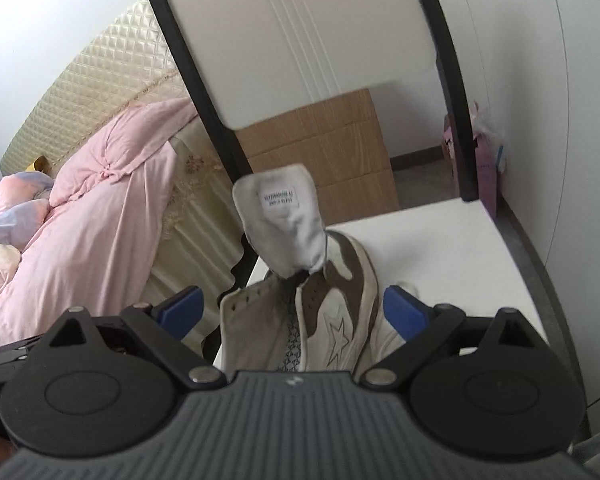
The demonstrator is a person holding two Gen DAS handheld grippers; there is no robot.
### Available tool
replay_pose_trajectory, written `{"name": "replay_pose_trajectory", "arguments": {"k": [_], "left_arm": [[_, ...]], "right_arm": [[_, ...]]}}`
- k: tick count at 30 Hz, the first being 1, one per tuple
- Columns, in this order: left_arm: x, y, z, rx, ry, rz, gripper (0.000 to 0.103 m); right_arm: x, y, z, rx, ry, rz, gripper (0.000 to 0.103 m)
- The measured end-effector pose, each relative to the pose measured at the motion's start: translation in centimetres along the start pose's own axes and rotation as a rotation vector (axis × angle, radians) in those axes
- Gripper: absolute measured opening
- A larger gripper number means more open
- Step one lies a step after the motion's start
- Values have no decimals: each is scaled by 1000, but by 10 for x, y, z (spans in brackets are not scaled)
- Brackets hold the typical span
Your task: Lace up shoes with both hands
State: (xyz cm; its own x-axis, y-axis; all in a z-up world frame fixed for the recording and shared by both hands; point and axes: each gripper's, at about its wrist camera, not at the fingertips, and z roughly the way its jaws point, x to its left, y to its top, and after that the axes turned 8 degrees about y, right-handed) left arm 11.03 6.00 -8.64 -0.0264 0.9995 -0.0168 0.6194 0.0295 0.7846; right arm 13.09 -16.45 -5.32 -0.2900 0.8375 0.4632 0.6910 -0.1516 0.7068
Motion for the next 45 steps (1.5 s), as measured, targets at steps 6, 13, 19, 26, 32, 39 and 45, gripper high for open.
{"name": "replay_pose_trajectory", "arguments": {"k": [6, 13, 19, 26, 32, 39, 45], "left_arm": [[-3, -8, 11, 10, -2, 22, 71], [-1, -11, 8, -16, -53, 71, 70], [7, -13, 15, 9, -81, 36, 58], [1, -14, 24, 30, -128, 48, 56], [-9, -11, 44, 56, -137, 38, 43], [-18, -7, 68, 86, -119, 19, 31], [-15, -10, 74, 122, -116, -17, 16]], "right_arm": [[1, -2, 9, 14, -9, -21, 96], [3, -7, 18, 31, -28, -44, 90], [3, -11, 27, 51, -30, -33, 83], [4, -12, 33, 71, -26, -45, 73], [-1, -8, 39, 60, -58, -54, 65], [-8, 0, 56, 61, -94, -76, 57], [-17, -2, 69, 86, -111, -49, 41]]}}
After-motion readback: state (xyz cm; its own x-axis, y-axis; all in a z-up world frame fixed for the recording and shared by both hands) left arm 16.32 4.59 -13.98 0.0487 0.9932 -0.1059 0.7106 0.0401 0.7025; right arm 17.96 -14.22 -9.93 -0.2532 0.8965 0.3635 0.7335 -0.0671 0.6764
